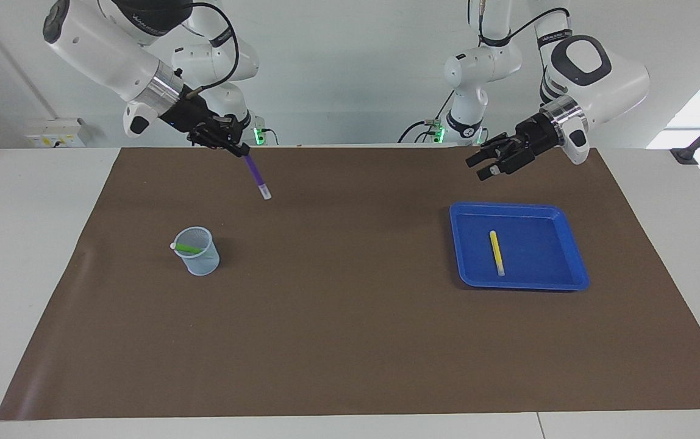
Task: Right arm passes pens to left for tray arrangement
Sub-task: 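Carry the purple pen toward the left gripper while the left gripper opens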
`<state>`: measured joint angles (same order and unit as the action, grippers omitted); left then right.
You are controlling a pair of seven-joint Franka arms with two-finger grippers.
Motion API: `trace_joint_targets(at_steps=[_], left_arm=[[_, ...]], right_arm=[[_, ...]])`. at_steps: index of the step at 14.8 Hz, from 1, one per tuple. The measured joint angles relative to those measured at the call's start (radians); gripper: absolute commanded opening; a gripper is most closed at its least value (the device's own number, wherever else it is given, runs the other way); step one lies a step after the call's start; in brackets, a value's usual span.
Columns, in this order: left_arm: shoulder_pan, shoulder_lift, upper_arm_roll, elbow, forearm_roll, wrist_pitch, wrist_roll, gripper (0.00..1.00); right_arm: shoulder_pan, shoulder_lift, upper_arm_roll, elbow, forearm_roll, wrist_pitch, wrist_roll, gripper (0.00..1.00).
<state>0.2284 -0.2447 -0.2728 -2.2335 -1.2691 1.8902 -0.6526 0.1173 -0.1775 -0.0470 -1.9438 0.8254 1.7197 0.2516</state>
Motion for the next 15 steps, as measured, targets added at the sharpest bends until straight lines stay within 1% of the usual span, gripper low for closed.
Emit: trace_joint_targets(at_steps=[2, 4, 6, 8, 10, 12, 15], left_arm=[[-0.006, 0.018, -0.001, 0.000, -0.067, 0.006, -0.006, 1.00], [-0.028, 0.029, -0.001, 0.000, -0.127, 0.053, -0.028, 1.00], [-0.079, 0.034, -0.003, -0.001, -0.153, 0.117, -0.051, 1.00], [-0.115, 0.035, -0.004, -0.001, -0.166, 0.148, -0.069, 1.00], [-0.121, 0.035, -0.004, 0.000, -0.182, 0.159, -0.083, 1.00], [-0.124, 0.036, -0.004, 0.000, -0.193, 0.180, -0.087, 1.00], [-0.145, 0.036, -0.004, 0.004, -0.209, 0.192, -0.096, 1.00]], right_arm=[[0.063, -0.010, 0.006, -0.035, 0.112, 0.090, 0.000, 0.00], [0.136, -0.013, 0.012, -0.060, 0.217, 0.197, 0.008, 0.00], [0.199, -0.013, 0.014, -0.075, 0.315, 0.289, 0.018, 0.00], [0.257, -0.013, 0.015, -0.086, 0.394, 0.382, 0.038, 0.00], [0.304, -0.013, 0.015, -0.092, 0.423, 0.427, 0.063, 0.00], [0.333, -0.011, 0.016, -0.099, 0.433, 0.437, 0.075, 0.00], [0.341, 0.013, 0.033, -0.108, 0.434, 0.447, 0.076, 0.00]])
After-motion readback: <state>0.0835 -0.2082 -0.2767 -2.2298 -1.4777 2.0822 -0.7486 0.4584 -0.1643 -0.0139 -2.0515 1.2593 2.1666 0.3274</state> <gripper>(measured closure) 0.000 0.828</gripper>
